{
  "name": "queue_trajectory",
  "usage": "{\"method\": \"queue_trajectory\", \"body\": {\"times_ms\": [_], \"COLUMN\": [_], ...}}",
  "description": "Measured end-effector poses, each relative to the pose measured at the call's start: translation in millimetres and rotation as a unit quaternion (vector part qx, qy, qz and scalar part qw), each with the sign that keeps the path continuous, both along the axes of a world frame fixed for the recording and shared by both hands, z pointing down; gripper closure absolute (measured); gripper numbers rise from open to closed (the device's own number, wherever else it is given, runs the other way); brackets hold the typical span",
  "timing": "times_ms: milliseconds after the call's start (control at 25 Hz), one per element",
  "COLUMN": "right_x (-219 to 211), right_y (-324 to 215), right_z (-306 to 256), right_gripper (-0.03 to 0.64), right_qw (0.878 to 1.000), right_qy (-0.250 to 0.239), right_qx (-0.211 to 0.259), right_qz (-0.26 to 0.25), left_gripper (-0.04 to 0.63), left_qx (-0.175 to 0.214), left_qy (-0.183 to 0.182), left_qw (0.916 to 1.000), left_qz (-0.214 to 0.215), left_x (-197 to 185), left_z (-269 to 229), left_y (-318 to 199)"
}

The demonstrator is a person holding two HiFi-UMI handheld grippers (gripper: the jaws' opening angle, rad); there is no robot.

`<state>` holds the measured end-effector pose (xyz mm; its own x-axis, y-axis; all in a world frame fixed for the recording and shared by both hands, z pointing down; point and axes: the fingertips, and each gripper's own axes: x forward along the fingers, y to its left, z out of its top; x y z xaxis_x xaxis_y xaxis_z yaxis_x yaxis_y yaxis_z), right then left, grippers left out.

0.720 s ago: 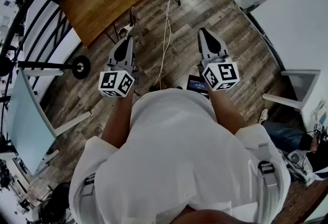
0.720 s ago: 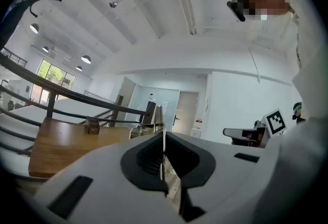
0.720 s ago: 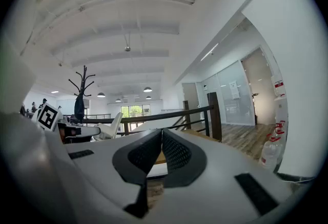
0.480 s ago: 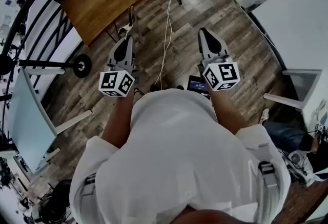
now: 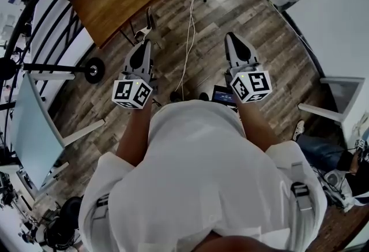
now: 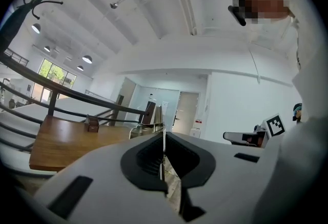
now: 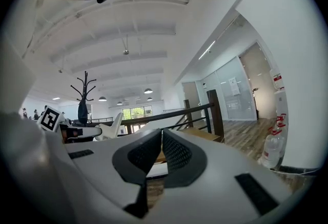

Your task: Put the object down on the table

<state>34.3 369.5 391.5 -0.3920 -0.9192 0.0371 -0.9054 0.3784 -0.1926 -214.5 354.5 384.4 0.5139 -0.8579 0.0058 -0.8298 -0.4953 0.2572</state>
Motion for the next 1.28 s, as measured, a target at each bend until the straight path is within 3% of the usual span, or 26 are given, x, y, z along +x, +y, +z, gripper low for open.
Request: {"method": "queue_trajectory", "body": {"times_ms": [840,1280], "right_x": [91,102], "right_y": [51,61], "right_z": [16,27], "right_gripper": [0.591,0.591], "right_qw": [0.999,0.998], "right_qy": [-0.046,-0.06], "right_qx": [0.004,0.002], "right_qz": [0.003,0.003], "left_gripper": [0.578,0.578], "left_qx": [-0.009,-0.011], "left_qy": [0.012,0.01], "left_qw": [0.9997,0.9997], "left_qz": [-0.018,-0.018], "left_x": [58,67], "left_z": [0,5], "left_y": [36,47]}}
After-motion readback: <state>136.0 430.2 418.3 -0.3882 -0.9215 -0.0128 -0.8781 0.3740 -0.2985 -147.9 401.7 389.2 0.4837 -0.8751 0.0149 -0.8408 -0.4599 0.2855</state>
